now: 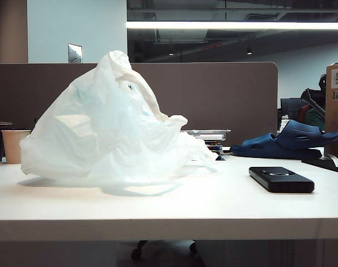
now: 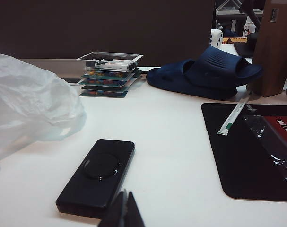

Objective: Put the power bank into the bag.

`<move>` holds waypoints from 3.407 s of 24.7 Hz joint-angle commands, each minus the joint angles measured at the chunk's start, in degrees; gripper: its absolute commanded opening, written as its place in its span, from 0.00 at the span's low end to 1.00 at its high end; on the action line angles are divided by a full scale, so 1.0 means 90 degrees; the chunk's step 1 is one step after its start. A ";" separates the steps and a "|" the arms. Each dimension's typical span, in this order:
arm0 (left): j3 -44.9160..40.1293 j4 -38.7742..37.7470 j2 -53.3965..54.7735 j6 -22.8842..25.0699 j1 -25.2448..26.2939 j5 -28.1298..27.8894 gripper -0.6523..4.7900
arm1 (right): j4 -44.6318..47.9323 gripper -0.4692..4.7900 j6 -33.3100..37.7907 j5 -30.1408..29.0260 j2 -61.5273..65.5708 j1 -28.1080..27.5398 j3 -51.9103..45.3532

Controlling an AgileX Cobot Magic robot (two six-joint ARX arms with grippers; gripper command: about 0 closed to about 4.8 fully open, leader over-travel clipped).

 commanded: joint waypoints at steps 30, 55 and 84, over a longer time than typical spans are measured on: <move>0.0512 -0.0772 0.0000 -0.0019 -0.0010 0.2489 0.11 | -0.1404 0.08 0.0277 0.0051 -0.0051 0.0010 0.1557; 0.1547 -0.2356 0.0000 -0.0017 -0.0010 0.3993 0.11 | -0.5119 0.08 0.0342 0.0036 0.3881 0.0015 0.7213; 0.1727 -0.2455 0.0002 -0.0017 -0.0007 0.4000 0.11 | -0.7033 0.22 0.1166 0.0017 0.9027 0.1105 1.0375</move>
